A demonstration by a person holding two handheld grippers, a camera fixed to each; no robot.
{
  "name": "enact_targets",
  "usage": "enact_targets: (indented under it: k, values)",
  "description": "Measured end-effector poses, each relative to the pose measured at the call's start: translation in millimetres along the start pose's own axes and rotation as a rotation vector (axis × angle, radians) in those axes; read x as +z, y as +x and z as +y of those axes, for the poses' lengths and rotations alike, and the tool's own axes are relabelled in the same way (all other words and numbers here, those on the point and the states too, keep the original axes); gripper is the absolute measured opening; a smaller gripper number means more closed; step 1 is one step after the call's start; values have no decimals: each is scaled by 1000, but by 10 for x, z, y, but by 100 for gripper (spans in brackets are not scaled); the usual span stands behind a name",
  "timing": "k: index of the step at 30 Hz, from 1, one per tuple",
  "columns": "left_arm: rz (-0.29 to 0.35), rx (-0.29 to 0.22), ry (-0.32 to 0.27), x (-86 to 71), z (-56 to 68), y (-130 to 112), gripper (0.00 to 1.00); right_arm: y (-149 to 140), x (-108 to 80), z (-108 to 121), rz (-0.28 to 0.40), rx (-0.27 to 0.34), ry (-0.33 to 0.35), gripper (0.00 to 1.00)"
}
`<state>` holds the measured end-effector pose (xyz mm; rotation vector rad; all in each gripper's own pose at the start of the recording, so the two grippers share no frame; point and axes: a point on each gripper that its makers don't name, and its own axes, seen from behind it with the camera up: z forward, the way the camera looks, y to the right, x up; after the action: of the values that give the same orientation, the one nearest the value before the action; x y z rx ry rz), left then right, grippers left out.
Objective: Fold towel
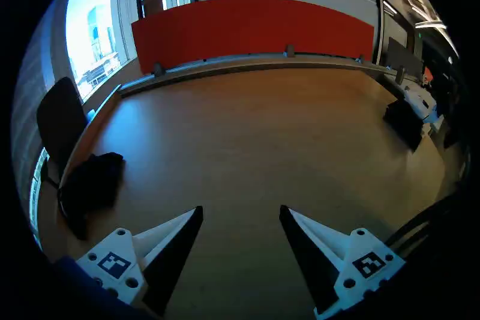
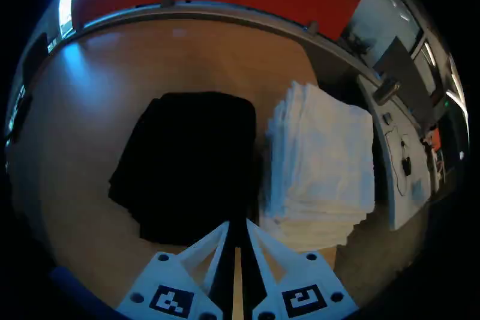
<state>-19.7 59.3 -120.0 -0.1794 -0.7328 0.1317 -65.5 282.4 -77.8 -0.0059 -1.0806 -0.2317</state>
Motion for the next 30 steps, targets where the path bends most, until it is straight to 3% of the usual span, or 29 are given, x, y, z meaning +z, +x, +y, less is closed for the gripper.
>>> enact_targets:
  k: [15, 30]
  values:
    - [-5, 0, 10, 23, -22, 21, 94, -118, 182, 35, -27, 51, -23, 5]
    - [-6, 0, 5, 27, -24, 23, 94, -131, 108, 17, 16, 98, -31, 9]
